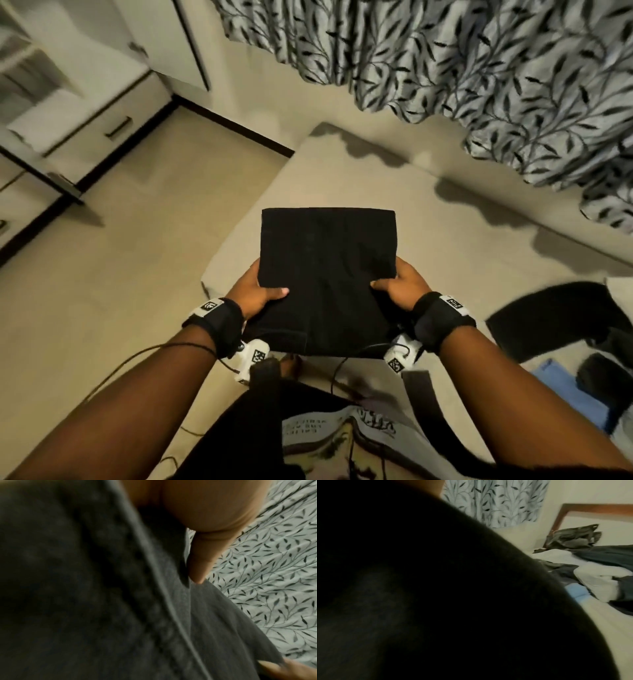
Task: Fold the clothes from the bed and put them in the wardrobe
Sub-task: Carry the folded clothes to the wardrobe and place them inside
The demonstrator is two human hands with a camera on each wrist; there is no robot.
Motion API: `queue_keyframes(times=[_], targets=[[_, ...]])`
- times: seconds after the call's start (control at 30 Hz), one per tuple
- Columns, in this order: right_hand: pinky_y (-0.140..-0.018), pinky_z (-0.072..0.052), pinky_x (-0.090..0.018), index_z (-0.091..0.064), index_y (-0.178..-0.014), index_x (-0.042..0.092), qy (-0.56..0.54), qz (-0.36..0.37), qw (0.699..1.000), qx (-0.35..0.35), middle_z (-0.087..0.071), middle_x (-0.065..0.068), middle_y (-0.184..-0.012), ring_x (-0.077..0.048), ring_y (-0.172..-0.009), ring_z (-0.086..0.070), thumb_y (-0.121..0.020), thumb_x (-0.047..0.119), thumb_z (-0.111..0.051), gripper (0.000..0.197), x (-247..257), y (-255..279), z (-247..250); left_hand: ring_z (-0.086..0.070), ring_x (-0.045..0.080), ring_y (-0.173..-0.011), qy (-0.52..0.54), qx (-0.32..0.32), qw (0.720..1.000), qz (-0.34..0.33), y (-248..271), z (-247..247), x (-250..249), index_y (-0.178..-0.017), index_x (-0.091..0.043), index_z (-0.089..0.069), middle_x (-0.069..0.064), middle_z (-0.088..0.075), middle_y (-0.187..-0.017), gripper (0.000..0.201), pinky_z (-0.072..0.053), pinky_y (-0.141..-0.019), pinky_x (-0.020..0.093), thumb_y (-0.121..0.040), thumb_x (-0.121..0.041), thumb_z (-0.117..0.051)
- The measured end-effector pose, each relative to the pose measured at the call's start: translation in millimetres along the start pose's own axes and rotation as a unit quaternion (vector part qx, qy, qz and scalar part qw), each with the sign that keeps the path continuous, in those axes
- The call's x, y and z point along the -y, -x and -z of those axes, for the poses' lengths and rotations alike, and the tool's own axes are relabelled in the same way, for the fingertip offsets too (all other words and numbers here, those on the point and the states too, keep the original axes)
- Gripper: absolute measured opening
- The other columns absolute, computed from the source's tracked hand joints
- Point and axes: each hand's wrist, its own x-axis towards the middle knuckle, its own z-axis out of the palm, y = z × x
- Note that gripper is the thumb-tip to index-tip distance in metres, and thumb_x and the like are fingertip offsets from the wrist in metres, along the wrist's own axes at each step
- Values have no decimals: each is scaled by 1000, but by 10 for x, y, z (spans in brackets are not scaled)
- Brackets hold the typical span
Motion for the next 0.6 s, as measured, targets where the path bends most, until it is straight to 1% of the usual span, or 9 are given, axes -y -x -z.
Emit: queue_keyframes(times=[0.03, 0.1, 0.17, 0.23, 0.27, 0.33, 0.43, 0.5, 0.6], targets=[[-98, -45, -30, -58, -129, 23, 8, 18, 1000, 22, -66, 5, -121, -18, -116, -62, -87, -1, -69, 50, 66, -31, -31, -63, 15, -119, 5, -28, 1000, -12, 49, 99, -15, -140, -34, -50, -10, -67, -127, 82, -45, -110, 45, -68, -25, -89], [-103, -45, -33, -56, -135, 24, 29, 48, 998, 39, -66, 8, -124, -15, -116, -62, -88, 2, -70, 54, 198, -107, -82, -64, 11, -117, 36, -65, 996, -41, 147, 285, -47, -148, -33, -44, -8, -65, -132, 88, -48, -108, 41, -73, -19, -88], [-104, -46, -36, -54, -137, 28, 39, 74, 996, 40, -67, 9, -126, -15, -116, -63, -90, 7, -69, 53, 310, -200, -170, -64, 3, -113, 59, -100, 992, -53, 269, 433, -71, -157, -36, -28, -6, -58, -138, 98, -53, -100, 29, -81, -8, -83], [-104, -46, -37, -53, -137, 28, 49, 94, 993, 57, -65, 7, -127, -16, -117, -61, -92, 4, -65, 52, 458, -282, -299, -65, 0, -111, 56, -107, 990, -75, 403, 539, -90, -157, -44, -16, -7, -56, -138, 106, -54, -95, 21, -83, -3, -80], [-105, -45, -38, -53, -137, 29, 49, 98, 992, 67, -65, 7, -128, -17, -119, -60, -93, 3, -63, 52, 508, -318, -350, -64, -4, -111, 40, -102, 990, -86, 459, 557, -112, -156, -45, -11, -11, -56, -136, 108, -52, -93, 16, -84, 1, -78], [-107, -46, -41, -54, -136, 31, 49, 105, 989, 95, -65, 7, -129, -18, -120, -61, -93, 2, -60, 52, 680, -403, -520, -60, -8, -116, 14, -112, 989, -100, 570, 673, -100, -158, -42, -2, -15, -54, -137, 113, -48, -94, 11, -86, 7, -73], [-106, -48, -43, -58, -132, 30, 44, 110, 987, 111, -69, 8, -124, -17, -114, -65, -89, 0, -60, 53, 950, -487, -794, -45, 1, -137, -3, -140, 984, -108, 707, 913, -69, -159, -42, -4, -8, -37, -158, 112, -38, -112, 18, -86, 5, -74], [-105, -49, -43, -60, -127, 30, 44, 129, 984, 117, -70, 9, -121, -17, -112, -66, -86, 1, -61, 51, 1194, -550, -993, -44, -1, -136, 13, -165, 979, -119, 795, 1138, -31, -160, -39, -7, -9, -33, -160, 108, -37, -108, 12, -87, 5, -73], [-103, -50, -44, -62, -117, 34, 61, 144, 978, 139, -71, 9, -116, -19, -108, -67, -84, 3, -62, 45, 1616, -666, -1307, -52, -14, -121, 66, -192, 970, -132, 840, 1513, 78, -160, -35, -6, -10, -40, -152, 108, -41, -98, 6, -87, 7, -72]])
